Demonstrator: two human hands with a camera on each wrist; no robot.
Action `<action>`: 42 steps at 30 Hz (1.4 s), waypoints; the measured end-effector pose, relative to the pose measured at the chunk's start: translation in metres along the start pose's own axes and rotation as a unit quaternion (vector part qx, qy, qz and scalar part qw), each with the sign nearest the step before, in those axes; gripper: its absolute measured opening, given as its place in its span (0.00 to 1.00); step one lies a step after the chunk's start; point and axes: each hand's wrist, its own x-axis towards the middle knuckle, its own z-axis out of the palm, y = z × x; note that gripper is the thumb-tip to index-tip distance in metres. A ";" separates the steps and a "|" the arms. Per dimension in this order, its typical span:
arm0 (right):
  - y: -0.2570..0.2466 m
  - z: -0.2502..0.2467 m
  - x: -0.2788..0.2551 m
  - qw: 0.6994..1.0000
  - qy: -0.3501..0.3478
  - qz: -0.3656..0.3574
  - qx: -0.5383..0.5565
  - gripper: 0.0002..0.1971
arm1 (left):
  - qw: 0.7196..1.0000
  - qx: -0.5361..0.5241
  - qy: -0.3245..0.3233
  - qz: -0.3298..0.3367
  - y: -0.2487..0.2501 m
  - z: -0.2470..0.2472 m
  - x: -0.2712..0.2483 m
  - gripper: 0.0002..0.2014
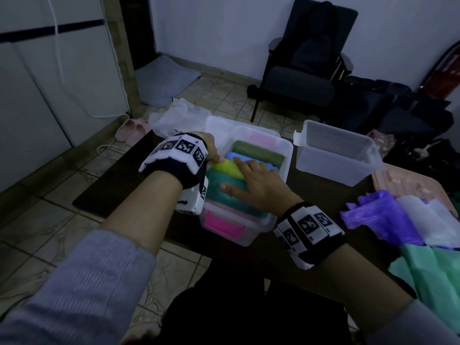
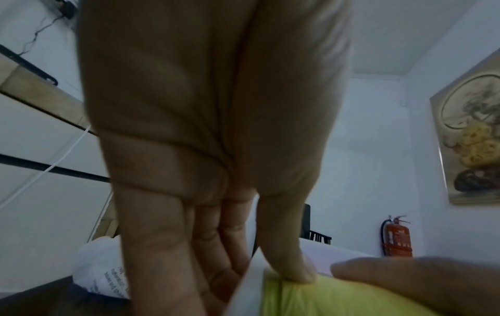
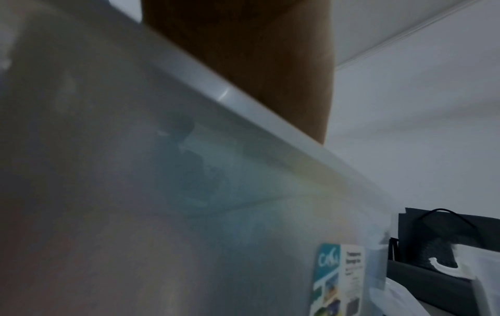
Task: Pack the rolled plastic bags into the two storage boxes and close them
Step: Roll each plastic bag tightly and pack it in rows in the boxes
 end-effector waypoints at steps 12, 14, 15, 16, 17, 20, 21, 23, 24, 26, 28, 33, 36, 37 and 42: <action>0.002 0.008 -0.003 0.999 0.036 -0.002 0.007 0.40 | 0.995 0.084 0.046 0.015 0.014 0.004 -0.006 0.22; 0.005 0.007 -0.004 0.998 0.034 -0.003 0.049 0.39 | 0.994 0.086 0.062 0.012 0.024 0.004 -0.012 0.23; 0.008 0.006 -0.004 0.995 0.035 -0.003 0.088 0.37 | 0.994 0.082 0.065 0.018 0.031 0.003 -0.016 0.22; 0.011 0.004 -0.006 0.990 0.045 -0.005 0.133 0.35 | 0.995 0.078 0.064 0.027 0.040 0.001 -0.018 0.19; 0.016 0.004 -0.009 0.983 0.066 -0.008 0.173 0.33 | 0.995 0.073 0.061 0.041 0.051 -0.002 -0.021 0.15; 0.041 0.005 -0.027 0.962 0.144 0.008 0.233 0.24 | 0.992 0.047 0.063 0.094 0.087 -0.007 -0.034 0.19; 0.053 0.006 -0.035 0.957 0.162 0.022 0.239 0.22 | 0.991 0.027 0.068 0.116 0.100 -0.006 -0.040 0.19; 0.080 0.006 -0.056 0.954 0.187 0.058 0.226 0.20 | 0.984 0.000 0.070 0.165 0.129 0.006 -0.050 0.17; 0.096 0.006 -0.066 0.954 0.193 0.086 0.213 0.19 | 0.980 -0.014 0.067 0.189 0.143 0.016 -0.053 0.16; 0.125 0.004 -0.088 0.948 0.190 0.171 0.190 0.20 | 0.974 -0.021 0.048 0.219 0.171 0.042 -0.056 0.16; 0.155 0.001 -0.107 0.934 0.193 0.252 0.167 0.21 | 0.974 -0.013 -0.002 0.227 0.194 0.074 -0.057 0.17; 0.227 -0.006 -0.147 0.901 0.159 0.381 0.133 0.21 | 0.968 0.075 -0.145 0.190 0.224 0.160 -0.043 0.28; 0.257 -0.007 -0.163 0.882 0.150 0.435 0.107 0.23 | 0.971 0.075 -0.153 0.167 0.230 0.189 -0.037 0.33; 0.264 -0.007 -0.166 0.879 0.142 0.445 0.095 0.24 | 0.973 0.069 -0.152 0.162 0.230 0.196 -0.035 0.34; 0.290 -0.005 -0.168 0.862 0.083 0.494 0.078 0.27 | 0.968 0.096 -0.185 0.138 0.228 0.214 -0.029 0.43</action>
